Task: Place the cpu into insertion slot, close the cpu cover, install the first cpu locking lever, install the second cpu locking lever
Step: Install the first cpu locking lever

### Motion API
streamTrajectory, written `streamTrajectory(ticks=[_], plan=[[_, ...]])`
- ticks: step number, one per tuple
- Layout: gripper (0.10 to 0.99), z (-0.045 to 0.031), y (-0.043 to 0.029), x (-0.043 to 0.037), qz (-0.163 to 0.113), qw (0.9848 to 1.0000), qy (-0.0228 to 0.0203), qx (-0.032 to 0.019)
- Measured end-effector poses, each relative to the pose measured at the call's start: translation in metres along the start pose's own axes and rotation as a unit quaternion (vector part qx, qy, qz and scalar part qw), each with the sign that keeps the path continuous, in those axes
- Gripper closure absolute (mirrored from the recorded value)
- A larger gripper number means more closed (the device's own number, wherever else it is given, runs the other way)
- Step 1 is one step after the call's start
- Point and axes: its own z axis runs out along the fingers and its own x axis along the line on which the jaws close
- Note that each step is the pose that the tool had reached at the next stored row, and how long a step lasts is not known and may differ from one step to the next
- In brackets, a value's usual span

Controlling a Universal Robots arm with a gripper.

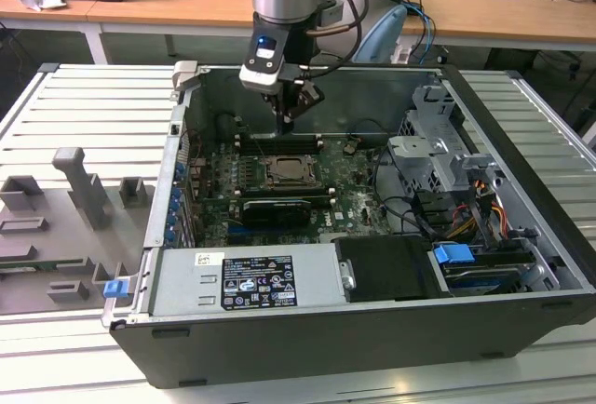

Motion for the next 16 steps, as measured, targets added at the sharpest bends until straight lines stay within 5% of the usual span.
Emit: streamTrajectory(ticks=[10, 16], plan=[[0.980, -0.0001, 0.0000, -0.0001, -0.026, 0.9997, 0.0011, -0.0006], [0.980, -0.0001, -0.0001, -0.0001, -0.083, 0.9966, 0.0036, -0.0019]])
